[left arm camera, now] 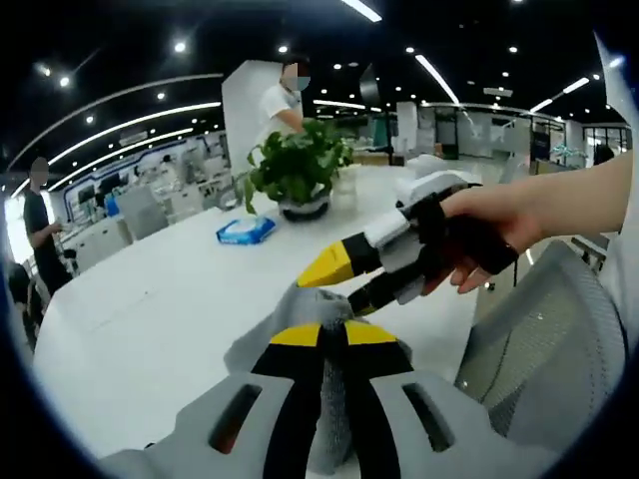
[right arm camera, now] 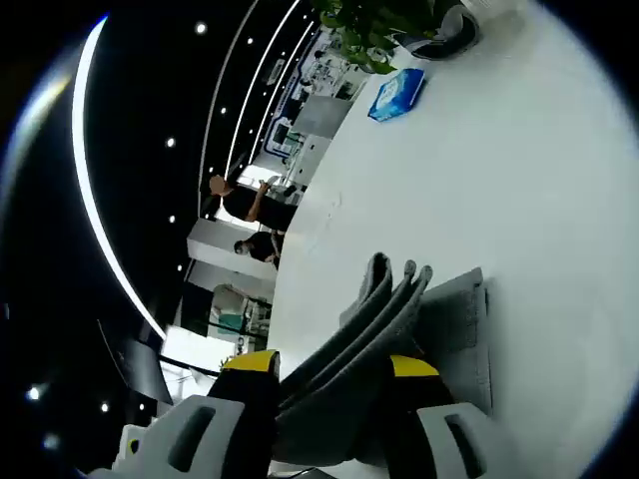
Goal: Open the folded towel by lifting each exposed corner and separating the folded layers until the towel lies flat within the target outline without major curled edges
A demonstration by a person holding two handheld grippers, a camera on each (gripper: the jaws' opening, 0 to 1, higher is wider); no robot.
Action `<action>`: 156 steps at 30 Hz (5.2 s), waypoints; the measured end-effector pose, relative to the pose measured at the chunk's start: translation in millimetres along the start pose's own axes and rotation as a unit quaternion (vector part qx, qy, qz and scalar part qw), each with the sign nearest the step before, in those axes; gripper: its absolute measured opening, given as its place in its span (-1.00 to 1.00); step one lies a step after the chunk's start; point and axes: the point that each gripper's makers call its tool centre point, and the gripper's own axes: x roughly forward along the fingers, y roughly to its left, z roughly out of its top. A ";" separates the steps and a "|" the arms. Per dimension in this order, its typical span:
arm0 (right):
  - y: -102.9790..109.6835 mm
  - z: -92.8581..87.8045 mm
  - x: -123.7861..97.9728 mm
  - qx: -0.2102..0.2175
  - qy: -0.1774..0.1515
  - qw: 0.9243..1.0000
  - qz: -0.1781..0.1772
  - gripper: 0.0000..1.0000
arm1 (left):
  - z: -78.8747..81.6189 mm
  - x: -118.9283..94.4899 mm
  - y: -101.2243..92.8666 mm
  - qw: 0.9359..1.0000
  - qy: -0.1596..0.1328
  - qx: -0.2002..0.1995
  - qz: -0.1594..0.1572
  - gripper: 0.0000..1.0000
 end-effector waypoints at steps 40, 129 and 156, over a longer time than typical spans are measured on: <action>56.8 -10.6 12.7 -0.139 0.013 0.990 0.012 -0.96 | 2.7 19.4 26.4 0.989 0.115 -0.033 0.082 -0.64; -75.0 -44.4 3.8 -0.496 0.186 0.828 -0.183 -1.00 | -205.1 -96.0 165.7 0.927 0.309 -0.080 0.198 -0.89; -55.8 -98.9 8.7 -0.534 0.259 0.792 -0.144 -1.00 | -176.0 -46.5 105.2 0.949 0.303 -0.051 0.073 -0.99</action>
